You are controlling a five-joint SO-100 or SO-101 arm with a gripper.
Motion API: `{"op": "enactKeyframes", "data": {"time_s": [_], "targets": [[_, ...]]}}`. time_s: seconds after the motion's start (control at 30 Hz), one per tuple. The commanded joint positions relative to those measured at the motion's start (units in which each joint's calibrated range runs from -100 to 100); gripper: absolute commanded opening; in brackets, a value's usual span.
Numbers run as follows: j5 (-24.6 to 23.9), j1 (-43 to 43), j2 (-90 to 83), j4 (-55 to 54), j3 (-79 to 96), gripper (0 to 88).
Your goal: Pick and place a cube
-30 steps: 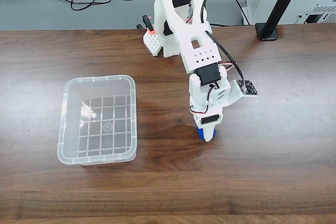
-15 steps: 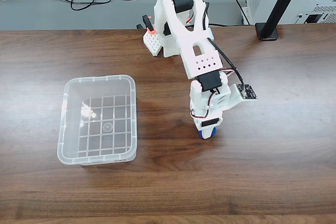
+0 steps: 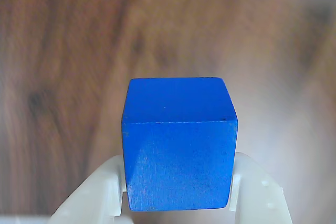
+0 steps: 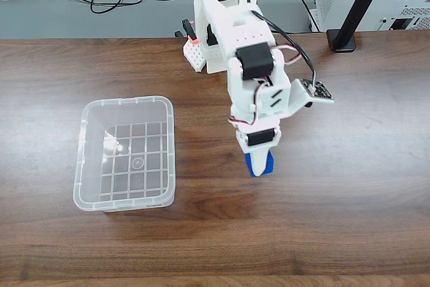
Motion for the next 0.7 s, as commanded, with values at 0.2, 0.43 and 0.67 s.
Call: {"op": "enactKeyframes", "data": {"time_s": [0.2, 0.43, 0.67], "targets": [[11.41, 34.3, -10.47, 5.13, -9.55, 11.2], [14.84, 45.17, 3.57, -7.32, -4.16, 11.2], [15.05, 45.17, 13.06, -11.33, -4.07, 11.5]]}}
